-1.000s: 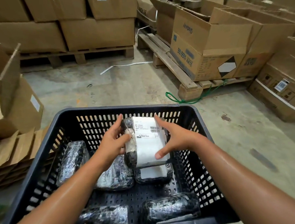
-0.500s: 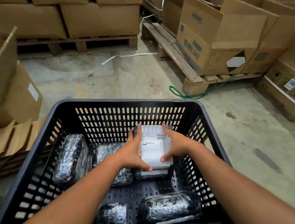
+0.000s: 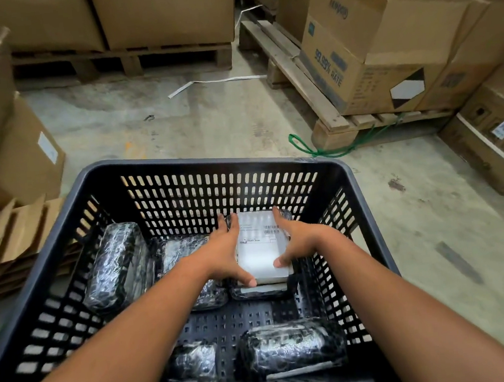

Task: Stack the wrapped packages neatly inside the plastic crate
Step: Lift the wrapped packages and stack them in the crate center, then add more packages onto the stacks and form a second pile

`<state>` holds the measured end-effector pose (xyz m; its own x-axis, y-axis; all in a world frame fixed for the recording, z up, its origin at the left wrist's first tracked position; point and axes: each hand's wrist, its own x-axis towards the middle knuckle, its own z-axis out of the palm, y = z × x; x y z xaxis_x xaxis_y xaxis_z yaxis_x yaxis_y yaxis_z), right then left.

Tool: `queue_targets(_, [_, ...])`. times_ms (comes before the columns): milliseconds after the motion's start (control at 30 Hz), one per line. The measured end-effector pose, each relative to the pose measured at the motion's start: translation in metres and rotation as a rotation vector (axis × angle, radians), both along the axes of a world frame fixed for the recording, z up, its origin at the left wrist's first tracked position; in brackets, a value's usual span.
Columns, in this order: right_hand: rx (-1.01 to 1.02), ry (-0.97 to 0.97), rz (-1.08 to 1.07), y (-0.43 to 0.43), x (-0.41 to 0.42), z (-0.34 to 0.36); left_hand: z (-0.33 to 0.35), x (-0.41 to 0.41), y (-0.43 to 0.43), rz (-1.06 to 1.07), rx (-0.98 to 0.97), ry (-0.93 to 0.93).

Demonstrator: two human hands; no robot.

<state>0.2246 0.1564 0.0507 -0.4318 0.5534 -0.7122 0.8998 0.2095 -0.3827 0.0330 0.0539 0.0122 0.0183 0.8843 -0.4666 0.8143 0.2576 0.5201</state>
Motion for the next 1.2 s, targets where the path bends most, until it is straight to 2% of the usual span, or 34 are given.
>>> queue_targets(100, [0.020, 0.006, -0.035, -0.004, -0.003, 0.003, 0.001, 0.003, -0.005, -0.015, 0.013, 0.012])
queue_targets(267, [0.204, 0.104, -0.023, -0.019, 0.002, 0.012, 0.016, 0.004, -0.016, -0.067, 0.068, -0.020])
queue_targets(367, [0.162, 0.163, -0.015, -0.024, 0.020, 0.033, 0.047, -0.001, -0.020, -0.104, 0.122, -0.029])
queue_targets(467, [0.102, 0.051, 0.088, -0.032, 0.037, 0.056, 0.075, -0.002, -0.031, -0.157, 0.107, -0.082])
queue_targets(600, [-0.108, -0.178, 0.275, -0.063, 0.045, 0.061, 0.084, 0.018, -0.056, -0.365, -0.125, -0.210])
queue_targets(733, [-0.100, -0.309, 0.432, -0.094, 0.046, 0.048, 0.073, 0.039, -0.072, -0.505, -0.248, -0.293])
queue_targets(900, [-0.072, -0.168, 0.365, -0.089, 0.051, 0.049, 0.065, 0.038, -0.072, -0.514, -0.235, -0.282])
queue_targets(1033, [-0.021, 0.036, 0.196, -0.075, 0.057, 0.052, 0.058, 0.025, -0.066, -0.435, -0.107, -0.200])
queue_targets(1200, [0.093, 0.086, 0.202, -0.078, 0.056, 0.042, 0.050, 0.024, -0.068, -0.361, 0.048, -0.125])
